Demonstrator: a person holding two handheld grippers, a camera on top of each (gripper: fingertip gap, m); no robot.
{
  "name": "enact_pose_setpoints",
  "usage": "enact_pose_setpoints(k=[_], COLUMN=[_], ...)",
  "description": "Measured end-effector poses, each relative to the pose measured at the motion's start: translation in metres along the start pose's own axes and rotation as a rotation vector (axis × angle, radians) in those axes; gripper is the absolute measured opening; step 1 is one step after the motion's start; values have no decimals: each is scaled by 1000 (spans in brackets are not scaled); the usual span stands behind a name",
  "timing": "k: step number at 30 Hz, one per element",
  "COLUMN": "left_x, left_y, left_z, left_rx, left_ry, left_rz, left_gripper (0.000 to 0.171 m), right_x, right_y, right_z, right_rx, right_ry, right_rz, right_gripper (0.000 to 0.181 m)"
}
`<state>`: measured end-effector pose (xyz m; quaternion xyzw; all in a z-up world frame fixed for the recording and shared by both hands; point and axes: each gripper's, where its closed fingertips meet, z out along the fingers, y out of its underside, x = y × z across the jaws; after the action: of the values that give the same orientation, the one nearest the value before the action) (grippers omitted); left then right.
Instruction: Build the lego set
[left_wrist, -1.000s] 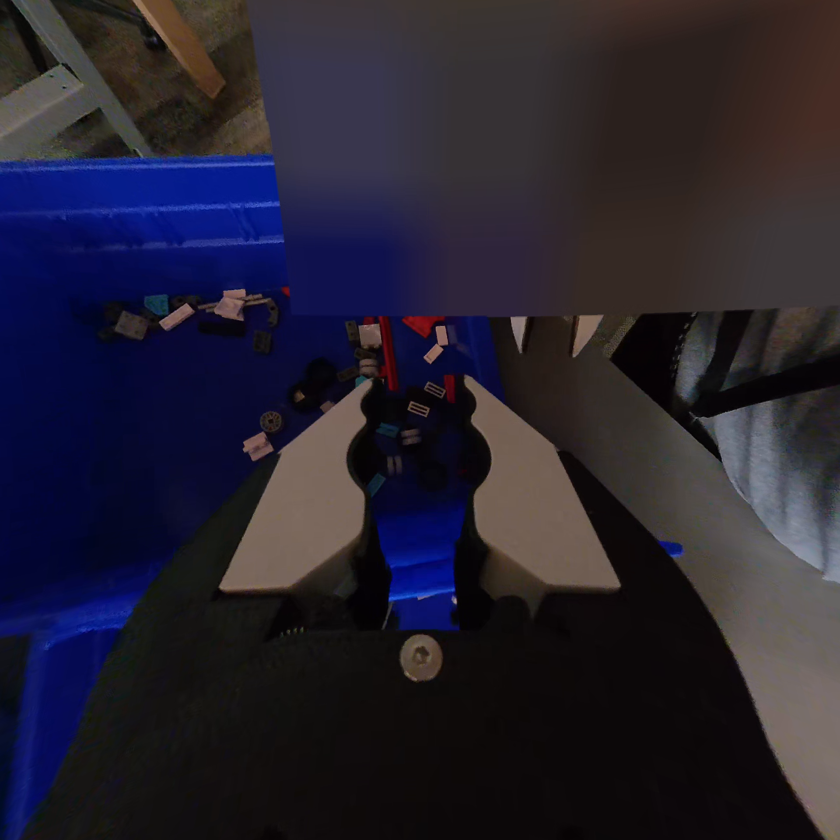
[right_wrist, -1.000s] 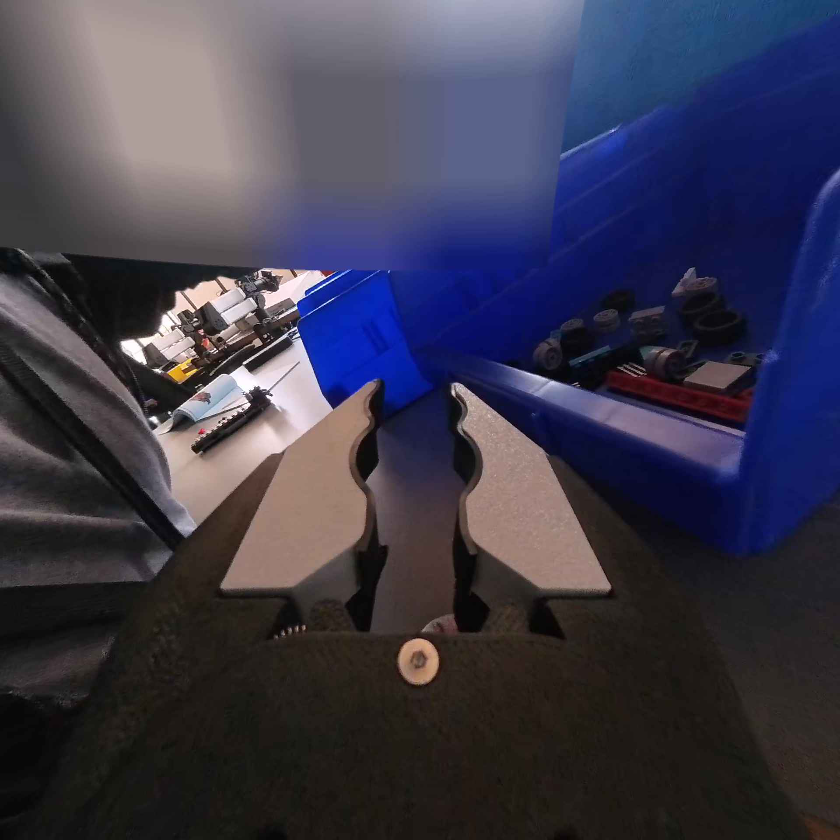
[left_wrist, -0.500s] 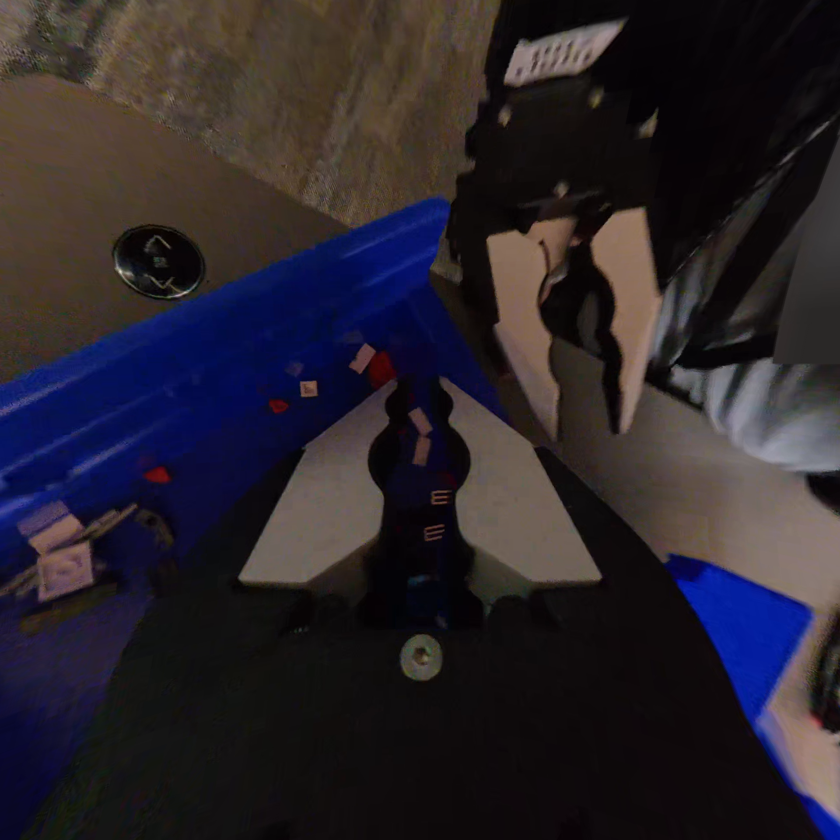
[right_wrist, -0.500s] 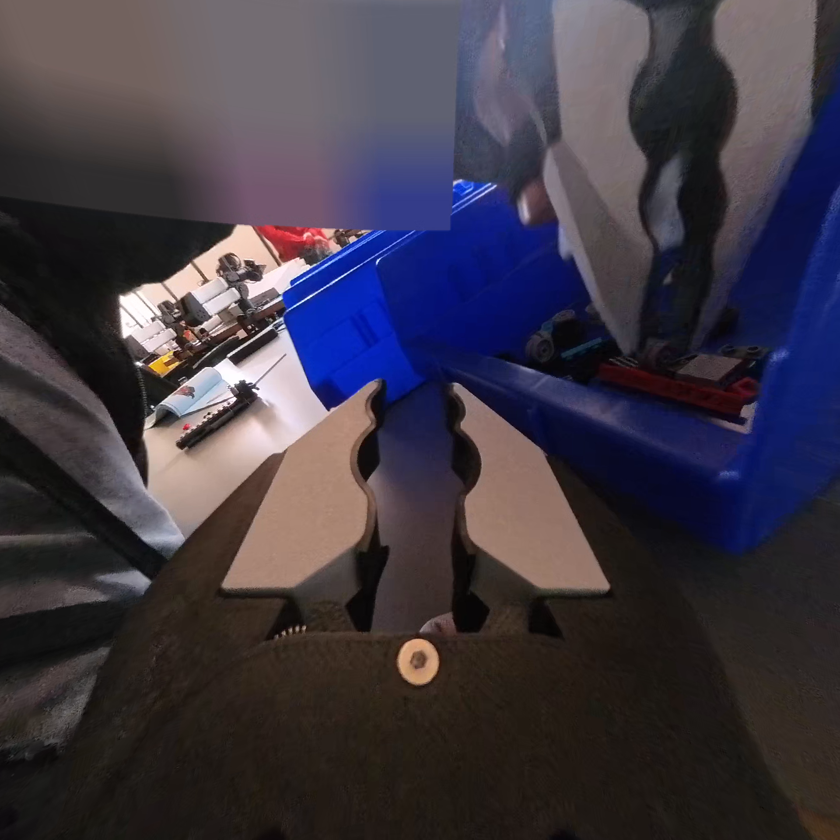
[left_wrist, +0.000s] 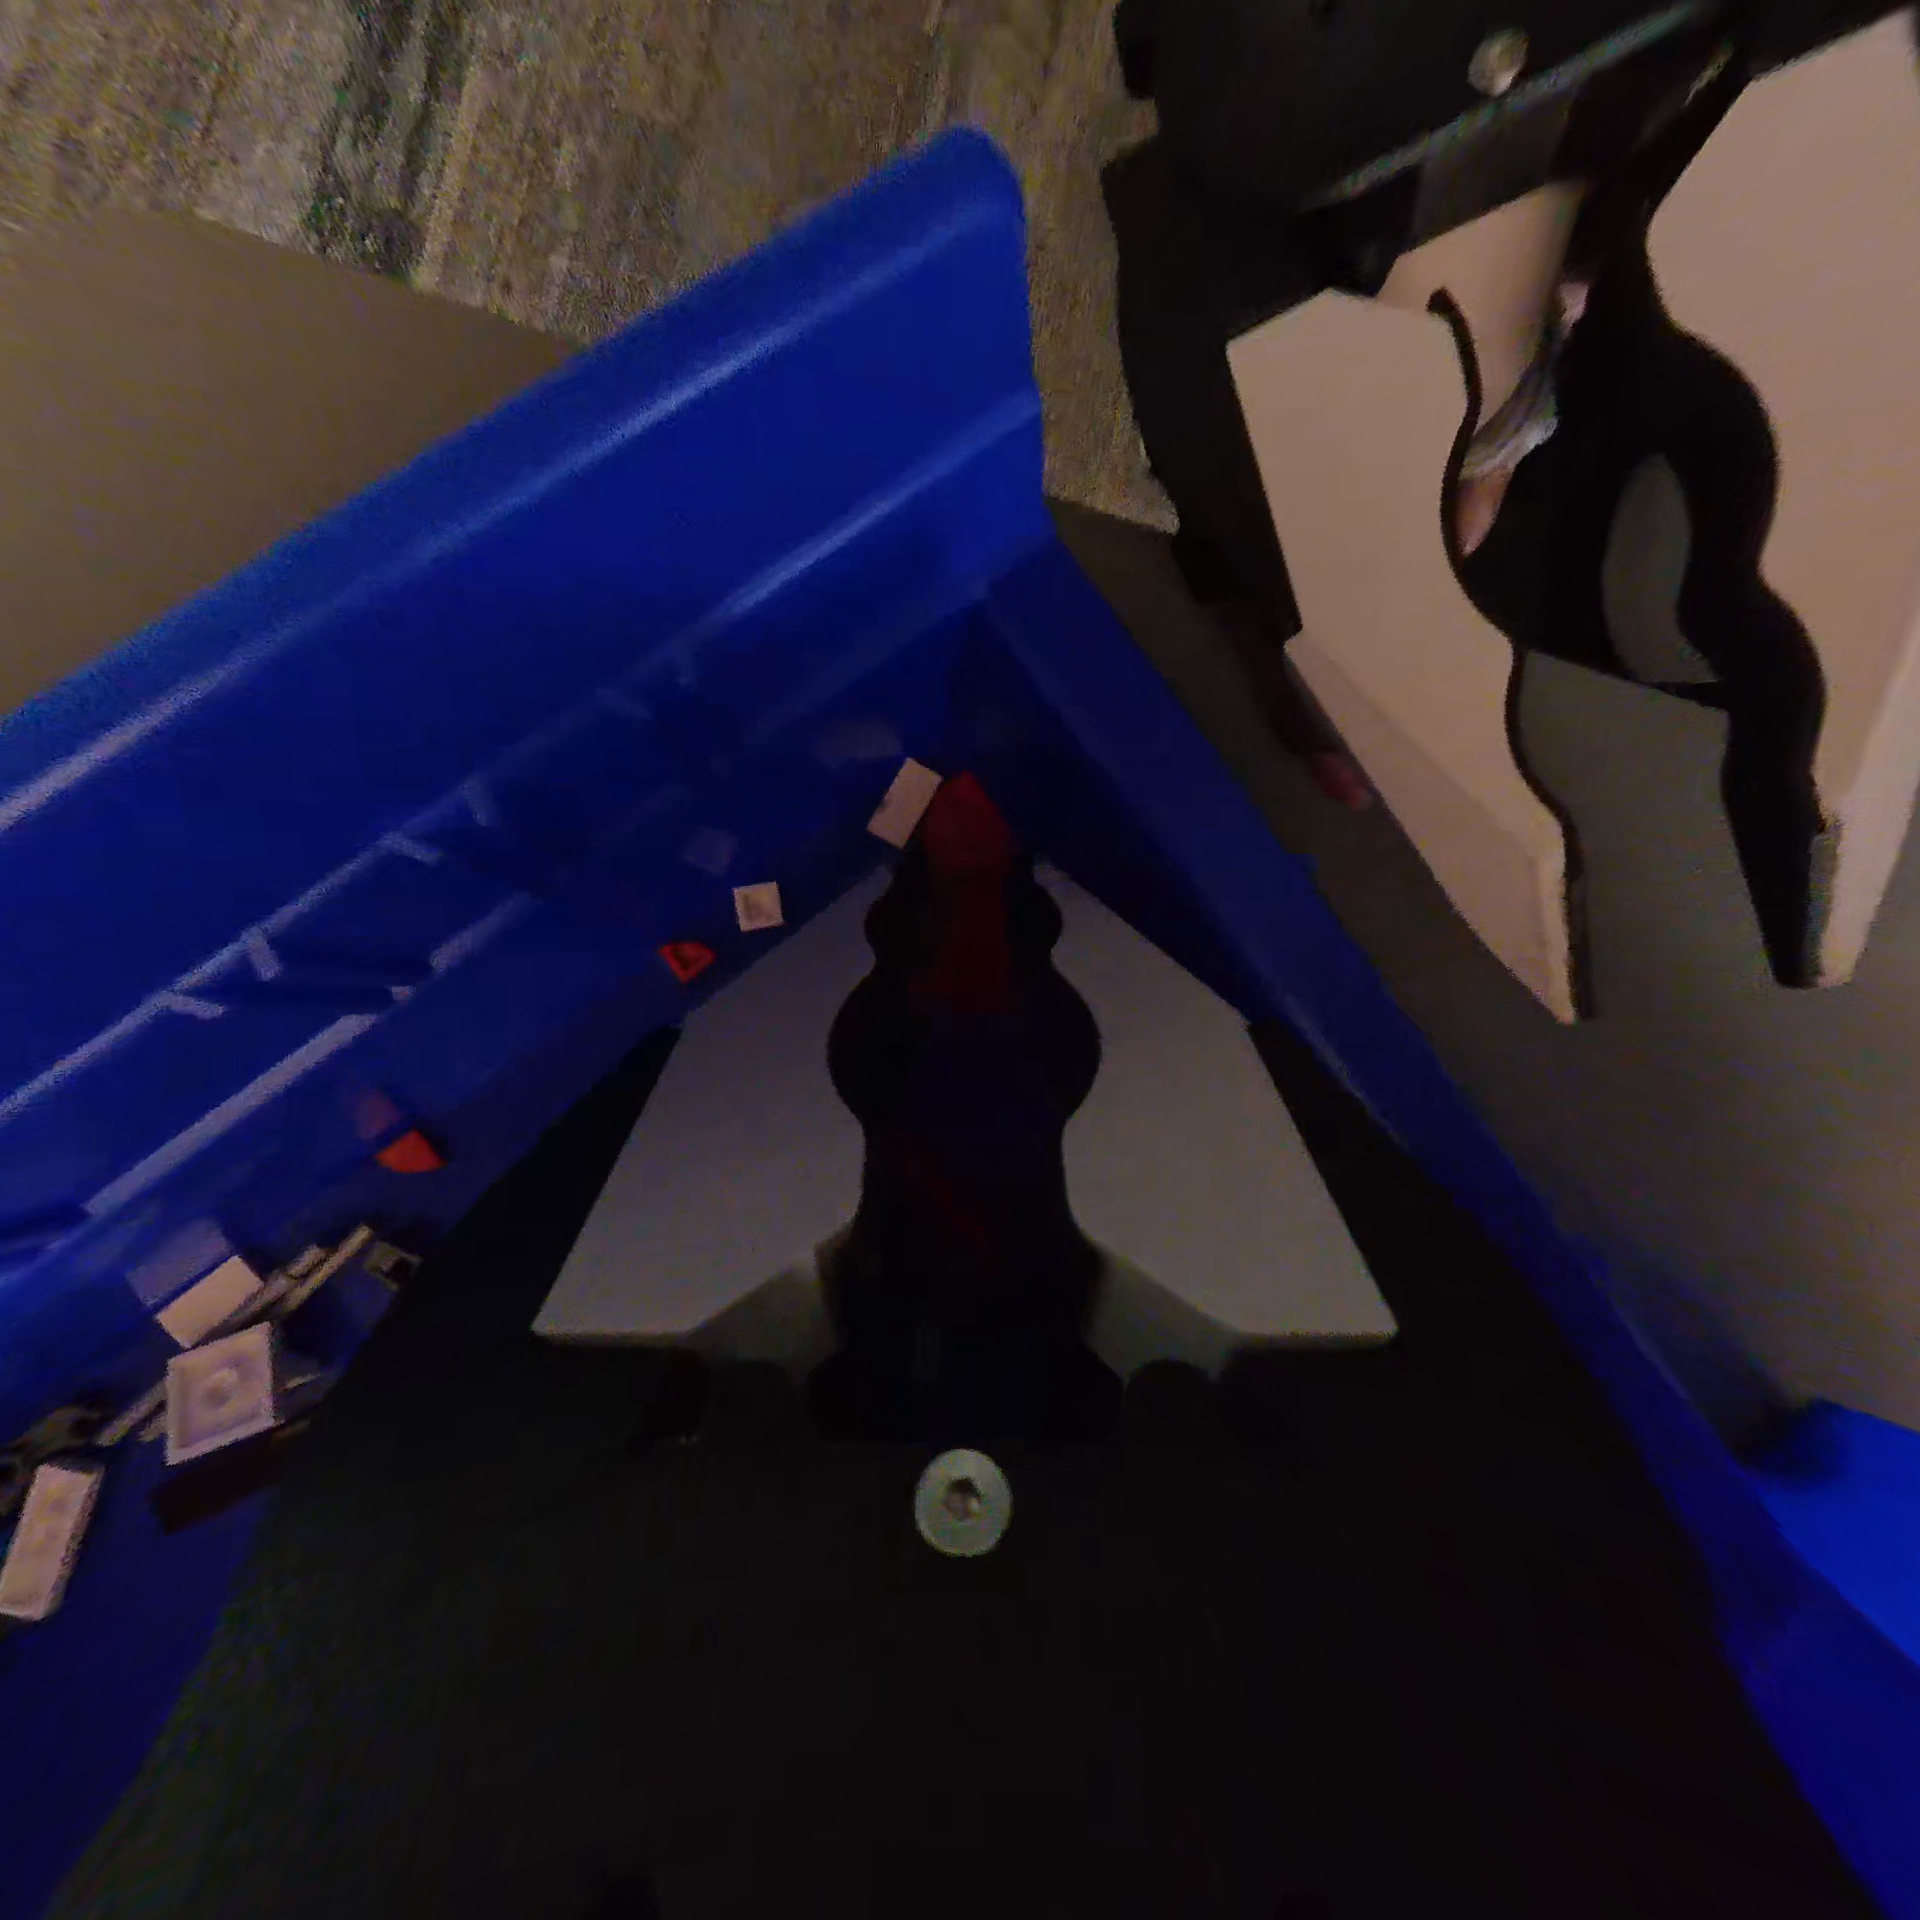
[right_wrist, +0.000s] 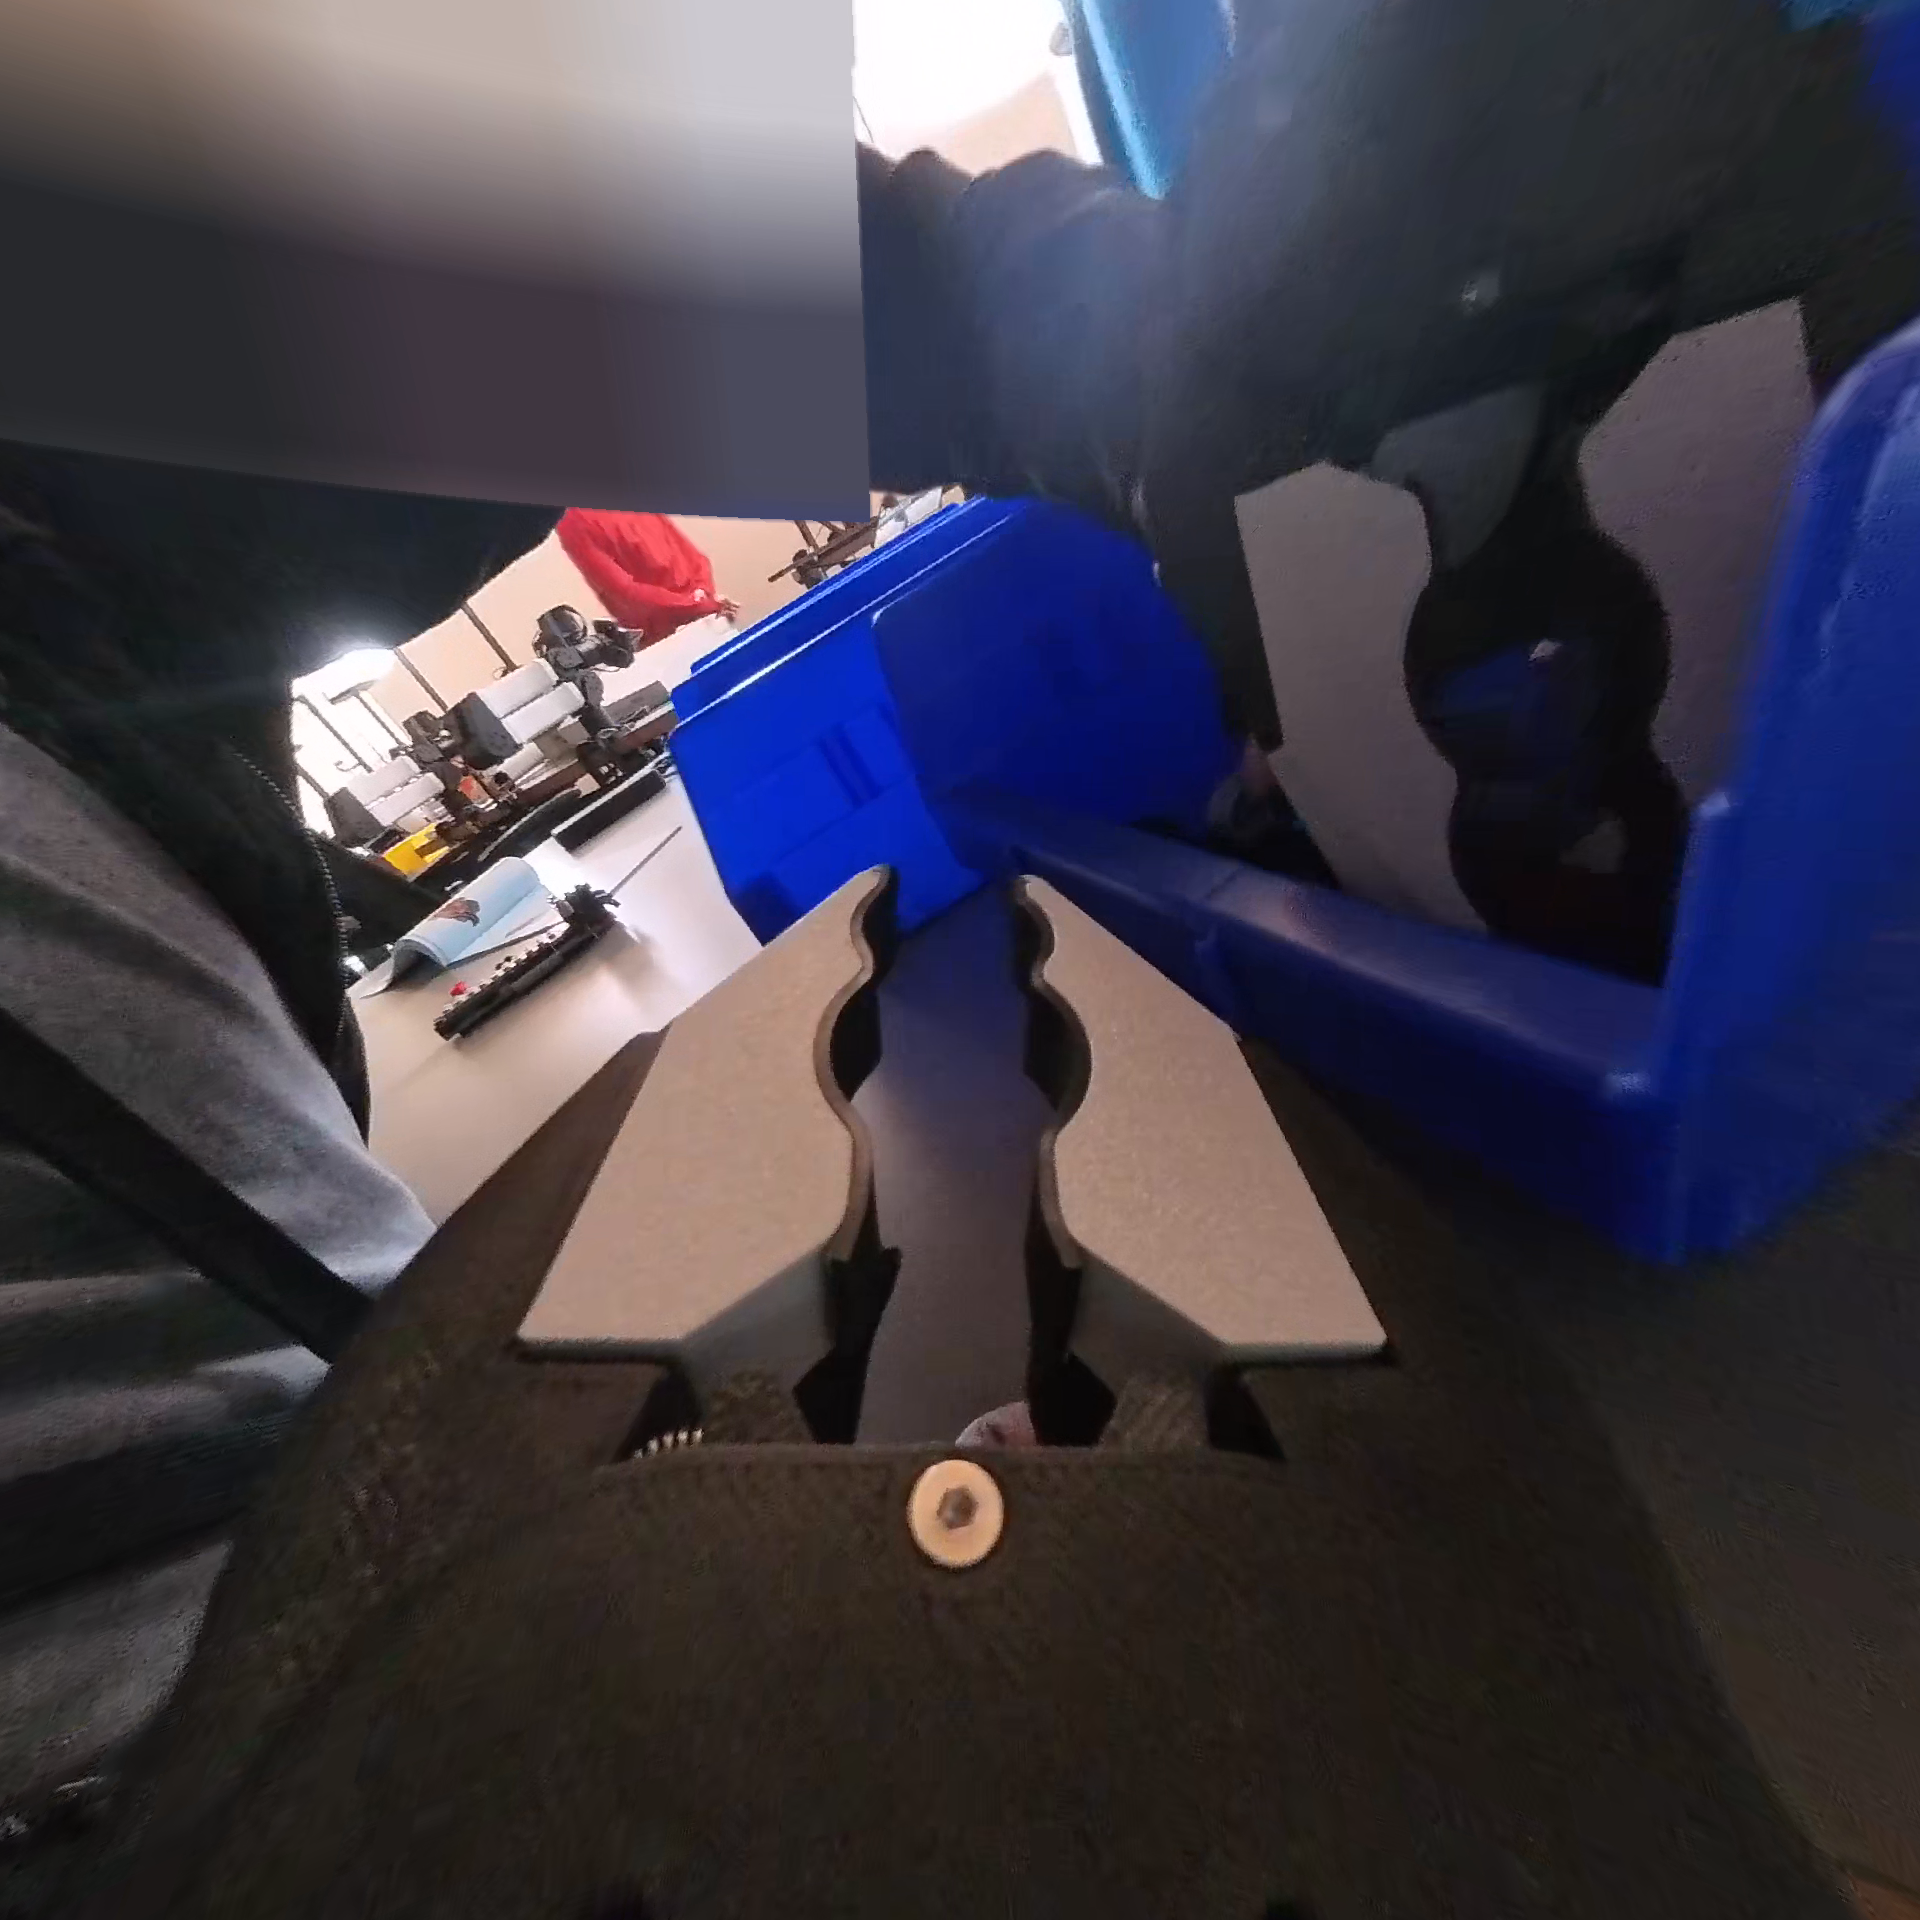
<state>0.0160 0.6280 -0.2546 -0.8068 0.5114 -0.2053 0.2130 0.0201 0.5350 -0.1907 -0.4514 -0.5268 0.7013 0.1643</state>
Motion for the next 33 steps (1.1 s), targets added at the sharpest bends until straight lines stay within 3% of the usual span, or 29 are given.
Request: enact_pose_setpoints(k=[9, 12, 19, 33], left_x=[-29, -20, -7, -17], left_y=[18, 4, 23, 28], left_z=[-25, -33, -21, -22], left_rx=[-97, -22, -129, -144], left_ry=[-157, -121, -82, -127], left_rz=[-15, -32, -34, -88], left_gripper=[27, 22, 13, 11], right_x=[1, 1, 1, 2], right_y=[0, 0, 0, 1], right_z=[1, 1, 1, 1], right_rx=[-4, -6, -5, -7], right_ry=[5, 4, 6, 2], right_rz=[0, 1, 2, 2], right_gripper=[22, 22, 22, 22])
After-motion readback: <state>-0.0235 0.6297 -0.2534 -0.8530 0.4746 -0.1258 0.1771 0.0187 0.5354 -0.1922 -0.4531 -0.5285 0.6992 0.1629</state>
